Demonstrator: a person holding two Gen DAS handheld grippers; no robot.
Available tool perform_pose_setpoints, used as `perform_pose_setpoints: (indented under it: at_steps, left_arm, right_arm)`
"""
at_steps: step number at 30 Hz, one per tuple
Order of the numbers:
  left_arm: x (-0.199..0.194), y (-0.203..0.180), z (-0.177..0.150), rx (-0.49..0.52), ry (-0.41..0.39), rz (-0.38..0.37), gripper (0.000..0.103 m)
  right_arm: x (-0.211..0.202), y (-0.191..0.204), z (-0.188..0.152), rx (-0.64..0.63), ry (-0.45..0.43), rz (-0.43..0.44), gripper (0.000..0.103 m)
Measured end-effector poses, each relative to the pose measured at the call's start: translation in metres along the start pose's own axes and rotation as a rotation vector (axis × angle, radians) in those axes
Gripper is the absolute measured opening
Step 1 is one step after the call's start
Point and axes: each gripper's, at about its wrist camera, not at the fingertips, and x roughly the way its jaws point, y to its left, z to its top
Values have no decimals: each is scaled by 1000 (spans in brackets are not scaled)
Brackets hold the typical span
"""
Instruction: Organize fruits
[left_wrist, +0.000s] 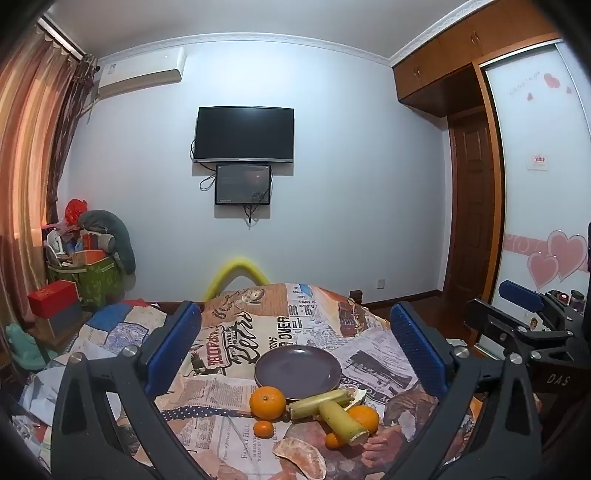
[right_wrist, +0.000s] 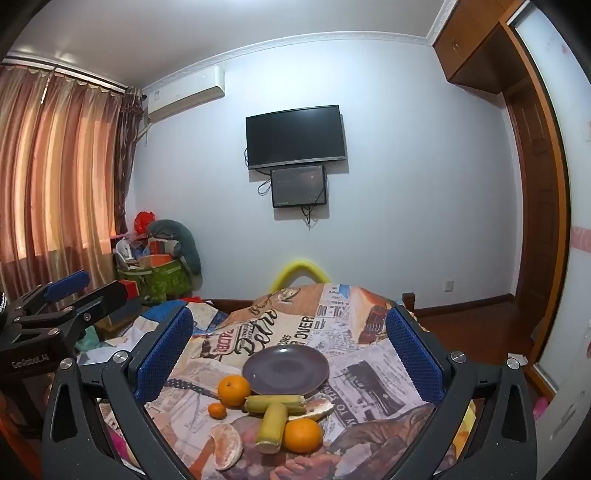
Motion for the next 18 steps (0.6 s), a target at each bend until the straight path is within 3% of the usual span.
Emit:
perform_pose_setpoints:
  at_steps: [5, 18]
  left_arm:
    - [-4, 10, 0, -34, -12, -22, 103]
    - [3, 1, 1, -8, 8, -17, 103]
  right_arm:
    - [-1, -4, -1, -2, -6, -7, 103]
    - [2, -2, -1, -4, 12, -4, 103]
